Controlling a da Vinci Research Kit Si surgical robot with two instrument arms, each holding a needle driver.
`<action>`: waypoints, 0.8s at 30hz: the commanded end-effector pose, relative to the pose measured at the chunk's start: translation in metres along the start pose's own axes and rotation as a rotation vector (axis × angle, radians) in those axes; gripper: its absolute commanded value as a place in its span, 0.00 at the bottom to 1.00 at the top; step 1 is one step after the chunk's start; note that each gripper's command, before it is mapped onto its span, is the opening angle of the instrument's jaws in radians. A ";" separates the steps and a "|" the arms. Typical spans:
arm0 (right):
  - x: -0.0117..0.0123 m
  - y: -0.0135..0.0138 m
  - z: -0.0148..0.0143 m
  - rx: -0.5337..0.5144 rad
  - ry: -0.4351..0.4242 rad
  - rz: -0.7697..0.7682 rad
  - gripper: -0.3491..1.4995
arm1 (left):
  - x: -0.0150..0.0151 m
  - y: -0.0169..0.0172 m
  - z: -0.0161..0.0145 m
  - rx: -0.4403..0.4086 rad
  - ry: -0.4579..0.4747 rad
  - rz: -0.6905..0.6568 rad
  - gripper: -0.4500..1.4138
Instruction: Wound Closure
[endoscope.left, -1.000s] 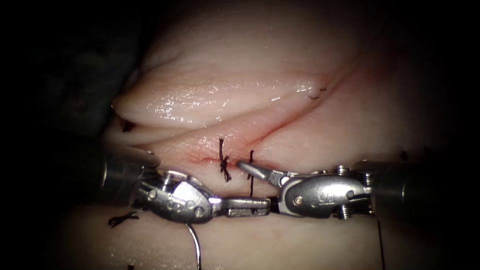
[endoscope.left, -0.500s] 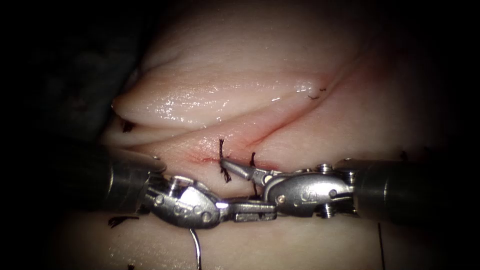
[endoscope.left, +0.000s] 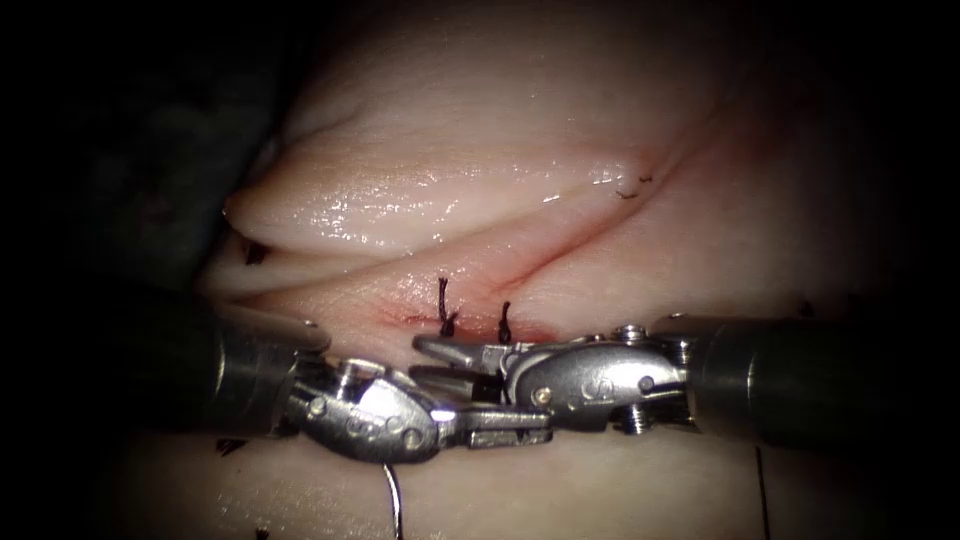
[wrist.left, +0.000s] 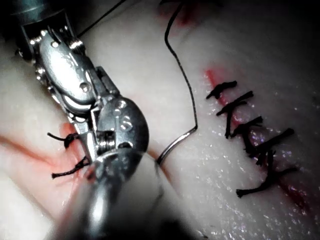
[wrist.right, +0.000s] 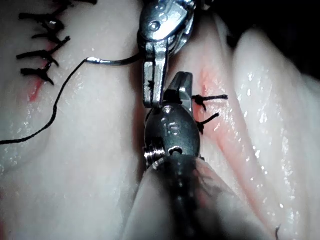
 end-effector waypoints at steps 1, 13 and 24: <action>-0.0001 -0.0002 0.0010 -0.008 -0.014 -0.070 0.00 | -0.0003 0.0005 0.0006 -0.001 0.000 0.000 0.00; 0.0012 -0.0009 -0.0043 -0.055 -0.058 0.002 0.94 | 0.0012 0.0025 -0.0009 0.017 -0.012 0.000 0.00; 0.0045 -0.0002 -0.0159 -0.154 -0.073 0.073 0.97 | 0.0002 0.0031 0.0027 0.100 0.021 -0.177 0.00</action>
